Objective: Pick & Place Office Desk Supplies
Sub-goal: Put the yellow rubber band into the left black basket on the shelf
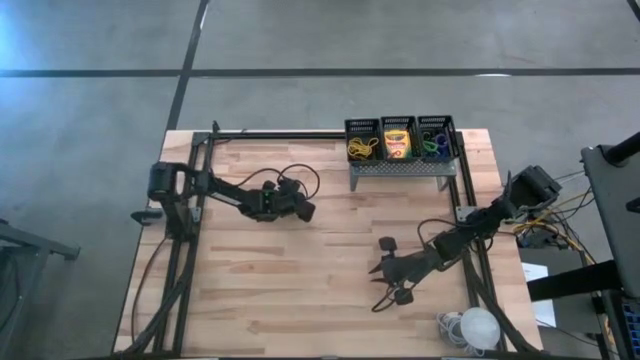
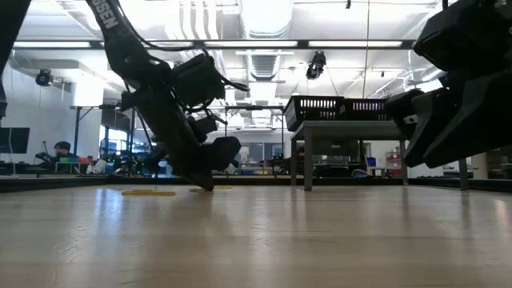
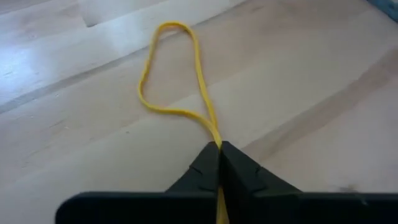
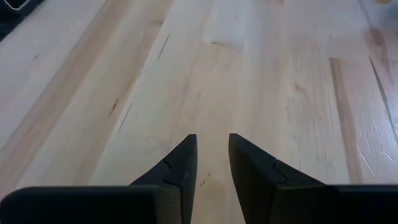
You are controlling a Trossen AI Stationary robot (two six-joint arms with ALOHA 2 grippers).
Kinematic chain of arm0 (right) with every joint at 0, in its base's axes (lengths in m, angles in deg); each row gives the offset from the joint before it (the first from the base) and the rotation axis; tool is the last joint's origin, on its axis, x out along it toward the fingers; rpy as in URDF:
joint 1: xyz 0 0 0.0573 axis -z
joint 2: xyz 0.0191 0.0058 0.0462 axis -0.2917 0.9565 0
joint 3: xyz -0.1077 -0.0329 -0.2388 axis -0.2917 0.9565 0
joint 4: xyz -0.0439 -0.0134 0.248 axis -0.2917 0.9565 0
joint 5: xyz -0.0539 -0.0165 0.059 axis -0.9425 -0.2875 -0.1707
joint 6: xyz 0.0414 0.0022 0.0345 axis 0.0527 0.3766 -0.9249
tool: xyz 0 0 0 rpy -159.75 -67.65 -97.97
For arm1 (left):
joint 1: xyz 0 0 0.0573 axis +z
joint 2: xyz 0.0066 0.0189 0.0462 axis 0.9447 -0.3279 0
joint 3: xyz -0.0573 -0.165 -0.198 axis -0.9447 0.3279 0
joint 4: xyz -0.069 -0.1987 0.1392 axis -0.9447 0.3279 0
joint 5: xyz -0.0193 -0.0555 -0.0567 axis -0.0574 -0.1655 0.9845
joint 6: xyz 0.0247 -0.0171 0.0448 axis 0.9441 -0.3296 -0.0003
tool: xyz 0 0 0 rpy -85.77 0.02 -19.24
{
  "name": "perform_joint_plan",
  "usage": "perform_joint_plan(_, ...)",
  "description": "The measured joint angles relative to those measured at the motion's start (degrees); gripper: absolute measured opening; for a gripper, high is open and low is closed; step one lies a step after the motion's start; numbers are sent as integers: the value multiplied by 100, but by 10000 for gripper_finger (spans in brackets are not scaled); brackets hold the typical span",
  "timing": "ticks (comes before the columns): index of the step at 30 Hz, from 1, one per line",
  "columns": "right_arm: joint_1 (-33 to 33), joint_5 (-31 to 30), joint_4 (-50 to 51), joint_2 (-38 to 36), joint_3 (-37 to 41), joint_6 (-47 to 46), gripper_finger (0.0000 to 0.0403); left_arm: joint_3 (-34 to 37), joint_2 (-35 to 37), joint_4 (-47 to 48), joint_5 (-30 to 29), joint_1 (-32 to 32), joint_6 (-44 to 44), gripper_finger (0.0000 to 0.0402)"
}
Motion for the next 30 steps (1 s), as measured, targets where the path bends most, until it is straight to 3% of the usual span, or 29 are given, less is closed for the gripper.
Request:
perform_joint_plan(7, 0, -107, -13, 25, 97, 27, 79, 22, 1000, 497, 623, -431, 376, 5)
perform_joint_plan(13, 0, -265, -60, 231, 126, 27, 72, -107, 1766, 379, 667, -1172, 765, 3)
perform_joint_plan(16, 2, -290, -211, 403, 128, 53, 69, -375, 1844, 4, 388, -1518, 1017, 3)
perform_joint_plan(24, -124, -265, -617, 887, 145, -229, 72, -2154, 1362, -75, 3, -1950, 2264, 2)
perform_joint_plan(30, -400, -538, -678, 1114, 80, -448, 67, -3902, 518, 648, -136, -1420, 3308, 2)
